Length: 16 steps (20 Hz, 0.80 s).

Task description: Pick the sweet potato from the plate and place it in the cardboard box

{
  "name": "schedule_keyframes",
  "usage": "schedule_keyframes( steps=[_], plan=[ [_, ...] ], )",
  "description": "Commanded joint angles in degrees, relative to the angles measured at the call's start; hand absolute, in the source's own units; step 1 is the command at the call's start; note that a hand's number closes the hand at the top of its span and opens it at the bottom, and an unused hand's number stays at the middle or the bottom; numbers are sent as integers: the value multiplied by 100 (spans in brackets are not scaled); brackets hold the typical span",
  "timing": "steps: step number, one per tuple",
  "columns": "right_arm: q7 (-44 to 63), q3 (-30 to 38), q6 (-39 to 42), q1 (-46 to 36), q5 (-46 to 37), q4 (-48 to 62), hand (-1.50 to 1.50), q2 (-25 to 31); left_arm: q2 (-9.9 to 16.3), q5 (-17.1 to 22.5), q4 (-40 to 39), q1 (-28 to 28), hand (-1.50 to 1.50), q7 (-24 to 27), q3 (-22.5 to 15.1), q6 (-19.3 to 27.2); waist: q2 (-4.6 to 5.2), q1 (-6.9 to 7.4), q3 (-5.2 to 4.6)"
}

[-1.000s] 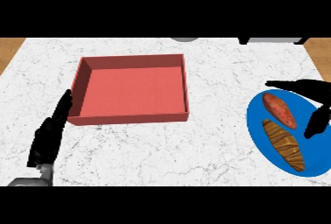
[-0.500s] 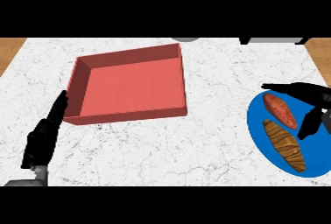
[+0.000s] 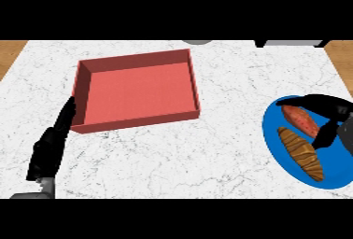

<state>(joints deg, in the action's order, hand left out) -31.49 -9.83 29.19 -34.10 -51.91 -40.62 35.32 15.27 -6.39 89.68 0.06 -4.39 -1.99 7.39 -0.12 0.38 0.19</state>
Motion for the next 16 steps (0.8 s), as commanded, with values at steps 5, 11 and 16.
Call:
schedule_keyframes(
  steps=[5,11,16],
  plan=[
    [-381,233,-1207,-58,-307,470,150,-158,-95,-136,-176,50,0,-102,72,-44,24,7,-15],
    [-239,512,-1789,-356,-367,671,150,-447,130,159,-155,118,0,-167,411,-443,23,33,-16],
    [-369,352,-1813,-1162,-483,346,150,-711,-225,-161,-4,34,0,-159,12,-185,40,159,-14]
  ],
)
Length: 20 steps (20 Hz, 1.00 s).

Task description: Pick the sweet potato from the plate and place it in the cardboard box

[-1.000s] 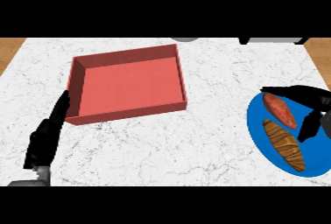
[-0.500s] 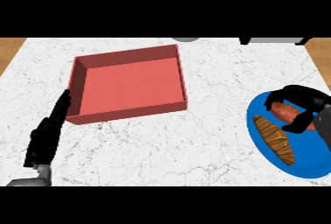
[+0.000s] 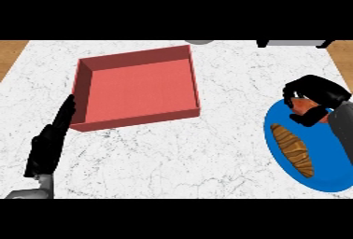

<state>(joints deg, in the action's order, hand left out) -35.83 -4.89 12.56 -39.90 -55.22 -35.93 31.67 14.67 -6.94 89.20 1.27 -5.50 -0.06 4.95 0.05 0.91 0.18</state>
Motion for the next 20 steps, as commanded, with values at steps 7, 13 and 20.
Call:
schedule_keyframes(
  steps=[7,13,20],
  plan=[
    [-75,-516,-893,-2152,-741,405,150,-935,-98,-88,-124,311,0,90,-288,-172,243,680,-6],
    [-775,74,-632,-3186,-269,1309,150,-919,-254,-182,-112,456,0,-104,-347,-32,215,550,-8],
    [-1942,914,617,-3824,892,1615,150,-1292,-100,-35,-214,361,0,-98,-115,-144,158,426,-15]
  ],
)
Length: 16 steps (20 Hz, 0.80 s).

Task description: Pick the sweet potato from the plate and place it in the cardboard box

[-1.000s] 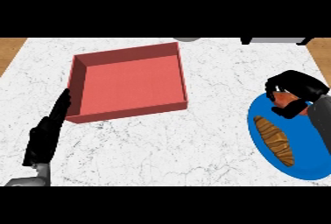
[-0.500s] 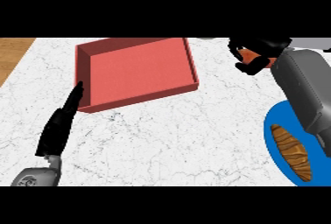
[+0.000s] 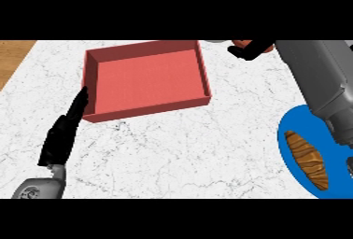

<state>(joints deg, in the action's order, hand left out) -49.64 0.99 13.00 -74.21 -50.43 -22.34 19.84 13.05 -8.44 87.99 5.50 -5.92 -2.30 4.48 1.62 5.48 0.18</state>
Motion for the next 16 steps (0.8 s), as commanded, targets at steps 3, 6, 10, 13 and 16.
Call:
schedule_keyframes(
  steps=[3,6,10,13,16],
  plan=[
    [-589,448,886,-722,638,339,150,-303,-85,-51,-65,-302,0,183,-16,75,-44,-118,-19],
    [-525,485,1204,-1011,771,453,150,-365,87,77,101,-368,0,22,108,-96,-65,-148,-19],
    [-204,406,1131,-1314,767,604,150,-761,-24,9,-131,-196,0,103,153,36,-68,-241,-23],
    [402,432,674,-1450,824,599,150,-1428,38,-27,8,-516,0,273,188,33,-104,-265,-24],
    [447,414,831,-1700,782,798,150,-1365,47,-8,113,-505,0,198,120,-88,-68,-226,-26]
  ],
)
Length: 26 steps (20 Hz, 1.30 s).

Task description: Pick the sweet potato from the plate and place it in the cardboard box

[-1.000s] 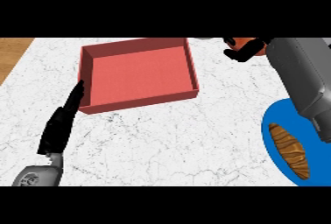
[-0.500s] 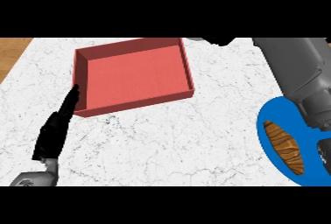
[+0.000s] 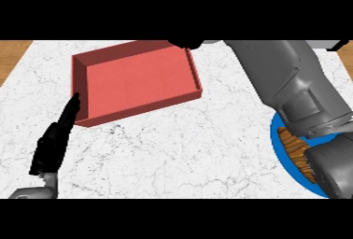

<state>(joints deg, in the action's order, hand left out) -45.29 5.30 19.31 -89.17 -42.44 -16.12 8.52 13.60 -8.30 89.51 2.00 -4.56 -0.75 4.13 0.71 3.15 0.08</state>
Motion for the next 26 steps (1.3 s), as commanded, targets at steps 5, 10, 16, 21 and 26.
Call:
schedule_keyframes(
  steps=[5,10,16,21,26],
  plan=[
    [581,-155,37,-487,-19,220,150,-827,-127,-103,-446,37,0,149,-6,43,7,-54,-20],
    [677,-647,-175,-319,54,570,150,-844,-61,-115,-163,270,0,-203,-68,-83,24,150,-23],
    [1031,-1145,-628,-127,62,751,150,-850,-247,-317,-355,406,0,-4,-265,27,108,471,-34],
    [1321,-1323,-480,195,369,756,-150,-851,-283,-295,-351,341,0,-44,-351,-83,91,576,-31],
    [1221,-1294,-415,470,816,650,-150,-852,-210,-166,-149,543,0,-201,-310,-260,111,665,-26]
  ],
)
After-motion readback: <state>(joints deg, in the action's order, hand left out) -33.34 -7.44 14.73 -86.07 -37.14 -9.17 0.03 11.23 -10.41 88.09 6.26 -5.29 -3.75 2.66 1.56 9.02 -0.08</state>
